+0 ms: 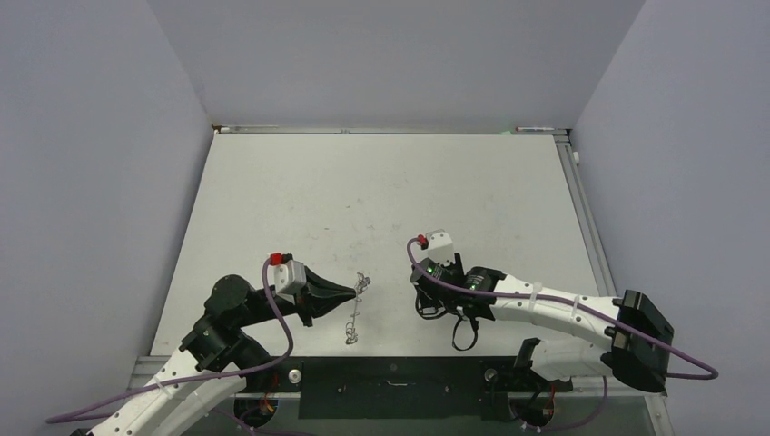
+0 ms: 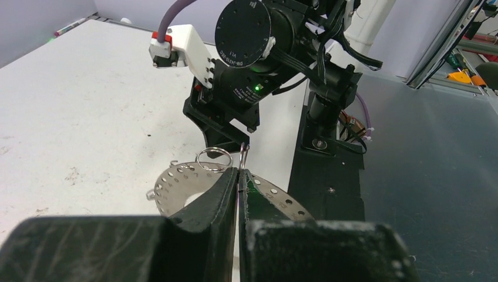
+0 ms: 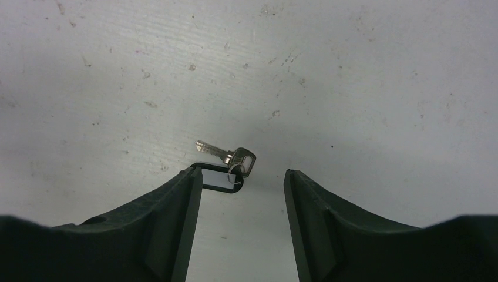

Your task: Put the keys on the keyring

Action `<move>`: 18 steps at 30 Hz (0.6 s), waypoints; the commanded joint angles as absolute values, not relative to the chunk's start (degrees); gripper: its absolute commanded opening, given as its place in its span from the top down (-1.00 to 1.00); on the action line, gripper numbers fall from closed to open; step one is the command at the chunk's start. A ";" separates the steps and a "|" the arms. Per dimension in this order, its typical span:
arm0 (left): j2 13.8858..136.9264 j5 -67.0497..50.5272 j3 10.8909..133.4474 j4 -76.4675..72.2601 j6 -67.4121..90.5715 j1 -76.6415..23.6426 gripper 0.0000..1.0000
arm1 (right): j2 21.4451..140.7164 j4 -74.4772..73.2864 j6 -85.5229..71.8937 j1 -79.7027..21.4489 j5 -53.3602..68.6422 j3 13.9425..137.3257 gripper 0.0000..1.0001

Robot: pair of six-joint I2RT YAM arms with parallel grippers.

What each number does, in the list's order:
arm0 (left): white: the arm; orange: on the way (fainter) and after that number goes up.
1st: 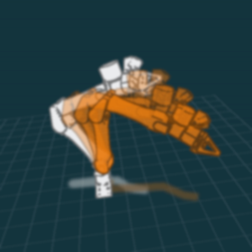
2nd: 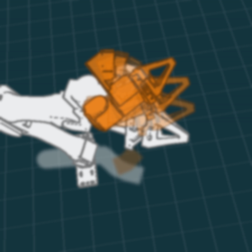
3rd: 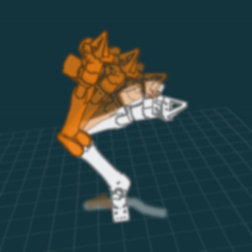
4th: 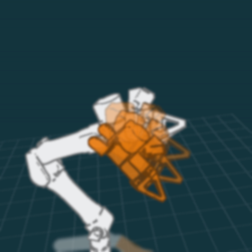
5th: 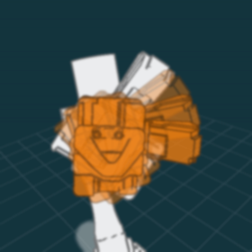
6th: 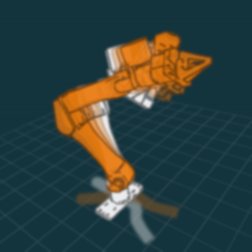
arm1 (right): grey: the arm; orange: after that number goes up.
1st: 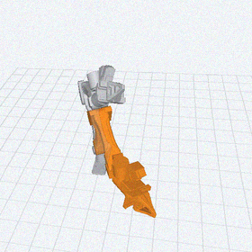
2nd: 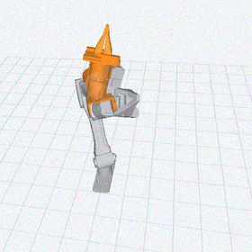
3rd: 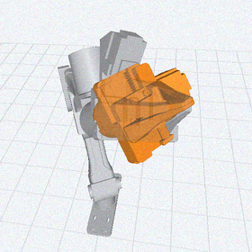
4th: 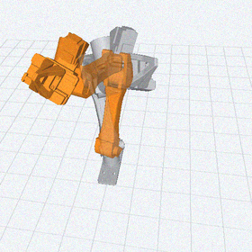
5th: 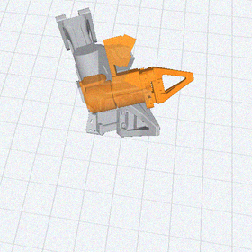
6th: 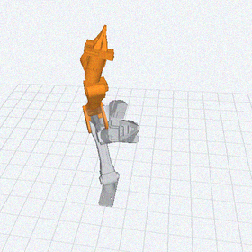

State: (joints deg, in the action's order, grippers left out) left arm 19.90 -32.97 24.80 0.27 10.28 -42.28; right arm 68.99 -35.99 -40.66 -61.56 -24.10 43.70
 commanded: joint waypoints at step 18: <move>20.32 -31.95 27.77 -0.97 9.36 -41.99 1.00 | 74.16 -30.39 -35.79 -59.13 -17.28 41.20 0.15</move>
